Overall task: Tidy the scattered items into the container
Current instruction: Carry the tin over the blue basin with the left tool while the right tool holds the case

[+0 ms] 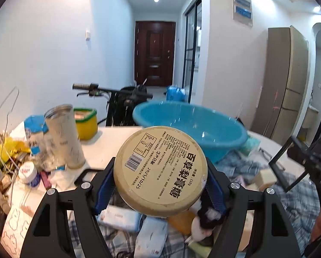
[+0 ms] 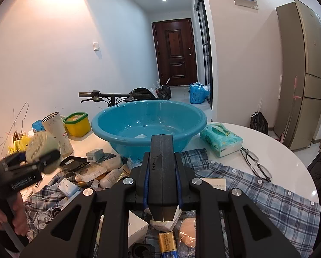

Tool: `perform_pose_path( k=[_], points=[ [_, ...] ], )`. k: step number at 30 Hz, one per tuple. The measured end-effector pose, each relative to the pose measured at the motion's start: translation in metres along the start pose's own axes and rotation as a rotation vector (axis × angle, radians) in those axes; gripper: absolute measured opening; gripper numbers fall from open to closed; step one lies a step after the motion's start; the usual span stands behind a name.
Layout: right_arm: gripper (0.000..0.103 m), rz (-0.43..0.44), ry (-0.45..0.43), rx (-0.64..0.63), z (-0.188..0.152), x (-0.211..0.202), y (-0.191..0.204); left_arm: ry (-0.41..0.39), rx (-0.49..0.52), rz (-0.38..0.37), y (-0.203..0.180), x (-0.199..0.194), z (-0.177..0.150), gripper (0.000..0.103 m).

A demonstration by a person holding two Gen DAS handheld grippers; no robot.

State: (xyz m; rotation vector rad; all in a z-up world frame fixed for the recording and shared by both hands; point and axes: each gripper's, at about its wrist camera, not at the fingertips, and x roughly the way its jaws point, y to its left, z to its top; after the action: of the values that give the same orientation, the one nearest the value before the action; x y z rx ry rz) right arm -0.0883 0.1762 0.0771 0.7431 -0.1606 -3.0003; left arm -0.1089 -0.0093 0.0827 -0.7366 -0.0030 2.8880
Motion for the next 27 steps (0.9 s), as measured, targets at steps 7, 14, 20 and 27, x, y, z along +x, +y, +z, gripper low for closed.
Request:
perform_pose_path(
  k=[7, 14, 20, 27],
  points=[
    [0.018, -0.005, -0.050, -0.029, 0.017, -0.009, 0.006, -0.098, 0.018, -0.021, -0.011, -0.015, 0.032, 0.077],
    [0.018, 0.002, -0.118, -0.061, 0.043, -0.018, 0.016, -0.183, 0.015, -0.048, -0.017, -0.025, 0.062, 0.077],
    [0.018, -0.005, -0.186, -0.077, 0.068, -0.027, 0.024, -0.259, 0.029, -0.066, -0.028, -0.037, 0.086, 0.077],
    [0.018, -0.009, -0.257, -0.084, 0.097, -0.030, 0.029, -0.342, 0.051, -0.061, -0.036, -0.049, 0.111, 0.077]
  ],
)
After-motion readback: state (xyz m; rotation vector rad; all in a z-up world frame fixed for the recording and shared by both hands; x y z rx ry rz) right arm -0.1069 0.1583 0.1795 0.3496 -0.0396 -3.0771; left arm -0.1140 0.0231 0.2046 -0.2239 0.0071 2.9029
